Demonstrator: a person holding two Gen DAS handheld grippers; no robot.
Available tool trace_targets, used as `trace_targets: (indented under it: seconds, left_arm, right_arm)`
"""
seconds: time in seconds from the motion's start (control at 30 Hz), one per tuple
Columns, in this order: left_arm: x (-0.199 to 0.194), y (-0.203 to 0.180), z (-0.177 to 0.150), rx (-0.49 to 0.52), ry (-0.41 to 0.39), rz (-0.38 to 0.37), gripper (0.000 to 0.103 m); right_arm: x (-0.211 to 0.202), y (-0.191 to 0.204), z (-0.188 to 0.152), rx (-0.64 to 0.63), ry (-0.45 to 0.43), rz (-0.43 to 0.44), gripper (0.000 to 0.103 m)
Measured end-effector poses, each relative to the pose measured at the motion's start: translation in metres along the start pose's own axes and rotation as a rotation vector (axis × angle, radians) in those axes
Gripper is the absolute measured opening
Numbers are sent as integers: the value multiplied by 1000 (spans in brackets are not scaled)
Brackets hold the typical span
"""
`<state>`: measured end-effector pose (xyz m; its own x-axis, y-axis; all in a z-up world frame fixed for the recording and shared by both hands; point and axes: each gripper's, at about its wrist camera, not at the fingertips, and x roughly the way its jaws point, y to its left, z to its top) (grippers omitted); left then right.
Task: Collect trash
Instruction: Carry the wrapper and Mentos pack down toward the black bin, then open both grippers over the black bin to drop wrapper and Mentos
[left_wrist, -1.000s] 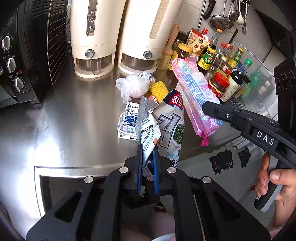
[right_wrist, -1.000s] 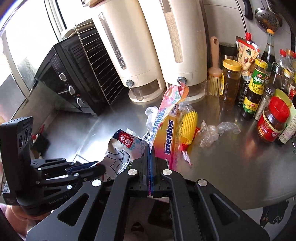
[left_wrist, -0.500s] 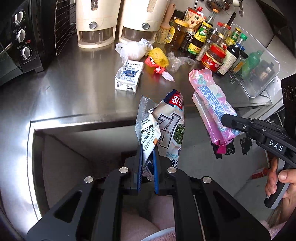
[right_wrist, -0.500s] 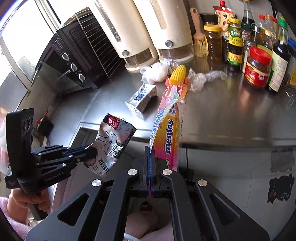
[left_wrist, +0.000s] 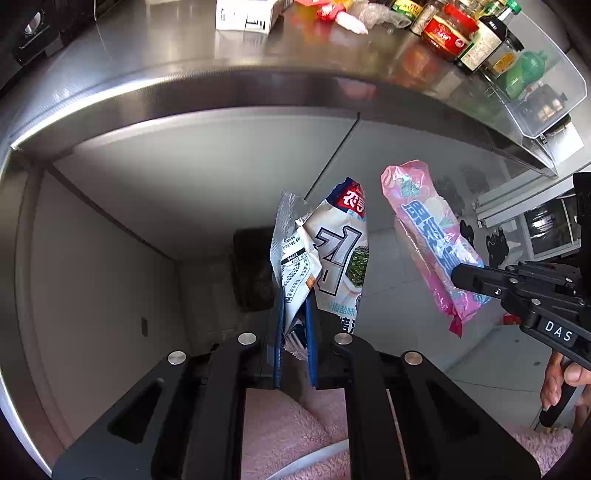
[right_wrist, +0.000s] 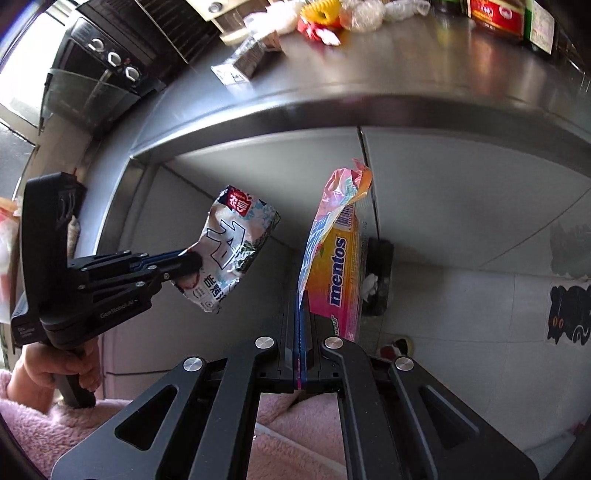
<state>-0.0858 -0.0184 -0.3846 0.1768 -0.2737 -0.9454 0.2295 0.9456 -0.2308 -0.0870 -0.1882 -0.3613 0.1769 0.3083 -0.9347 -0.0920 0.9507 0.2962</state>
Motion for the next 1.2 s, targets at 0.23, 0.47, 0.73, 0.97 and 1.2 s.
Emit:
trace_targets:
  seconds: [0.23,0.47,0.73,0.97,1.2]
  left_arm:
    - [63,7,-2,-15,85,15,9]
    - [124,19,-6,-47,151,45,9]
    - [175,29,1,-57,210,57,9]
    - [203,34,4,-70,264,43,10]
    - [212,36,8,-69,272,37,10]
  right_arm:
    - [70,-29,-3,77,88,-6,2]
    - [141,-51,-4,159,177,16,2]
    - [194,-76,5,269,221,44,2]
    - [220,-80,9,294,227,24,2]
    - [231,-86,18,323,229,29,3]
